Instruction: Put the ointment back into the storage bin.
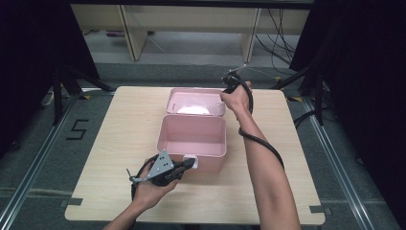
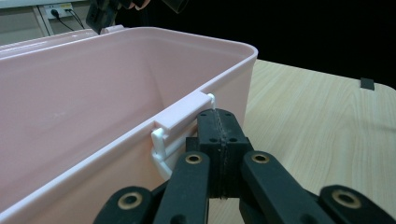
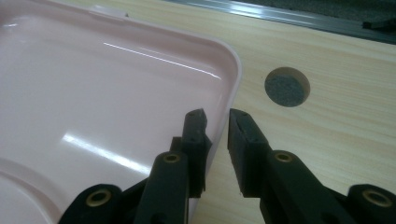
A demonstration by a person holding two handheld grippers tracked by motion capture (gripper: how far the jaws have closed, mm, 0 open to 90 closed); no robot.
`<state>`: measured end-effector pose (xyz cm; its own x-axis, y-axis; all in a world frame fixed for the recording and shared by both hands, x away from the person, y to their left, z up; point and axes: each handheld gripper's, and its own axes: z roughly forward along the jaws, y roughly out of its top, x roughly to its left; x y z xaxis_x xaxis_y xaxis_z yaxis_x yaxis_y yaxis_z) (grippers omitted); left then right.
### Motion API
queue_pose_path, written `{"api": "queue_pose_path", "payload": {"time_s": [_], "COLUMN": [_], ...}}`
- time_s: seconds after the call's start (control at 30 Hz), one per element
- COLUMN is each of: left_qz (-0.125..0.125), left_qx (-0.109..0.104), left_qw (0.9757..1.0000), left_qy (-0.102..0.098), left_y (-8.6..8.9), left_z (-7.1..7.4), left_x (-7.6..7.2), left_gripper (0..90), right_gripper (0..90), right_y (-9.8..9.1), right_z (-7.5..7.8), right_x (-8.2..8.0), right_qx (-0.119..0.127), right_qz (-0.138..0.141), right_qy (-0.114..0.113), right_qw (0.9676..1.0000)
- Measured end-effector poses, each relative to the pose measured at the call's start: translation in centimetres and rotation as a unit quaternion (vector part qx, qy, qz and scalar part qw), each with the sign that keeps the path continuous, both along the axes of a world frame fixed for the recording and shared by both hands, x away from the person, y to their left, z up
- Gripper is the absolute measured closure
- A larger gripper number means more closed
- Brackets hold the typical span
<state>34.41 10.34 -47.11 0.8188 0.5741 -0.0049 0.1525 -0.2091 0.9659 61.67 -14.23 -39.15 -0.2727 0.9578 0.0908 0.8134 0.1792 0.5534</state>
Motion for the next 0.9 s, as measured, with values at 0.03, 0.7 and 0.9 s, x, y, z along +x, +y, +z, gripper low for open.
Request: {"api": "queue_pose_path", "payload": {"time_s": [0.03,0.7,0.9], "left_qz": [0.0,-0.001,-0.003], "left_qx": [0.0,0.001,0.002], "left_qw": [1.0,1.0,1.0], "left_qy": [0.0,0.002,0.002], "left_y": [0.01,0.0,-0.05], "left_z": [0.0,0.05,0.07], "left_x": [0.01,0.06,0.09], "left_gripper": [90.0,90.0,90.0], "right_gripper": [77.9,80.0,81.3], "right_y": [-0.08,0.26,0.41], "right_z": [-0.12,-0.78,-0.58], "right_x": [0.07,0.5,0.4], "right_qx": [-0.002,-0.016,-0.014], "right_qz": [0.005,-0.008,-0.02], "right_qy": [0.0,-0.002,0.012], "right_qw": [1.0,0.9998,0.9996]}}
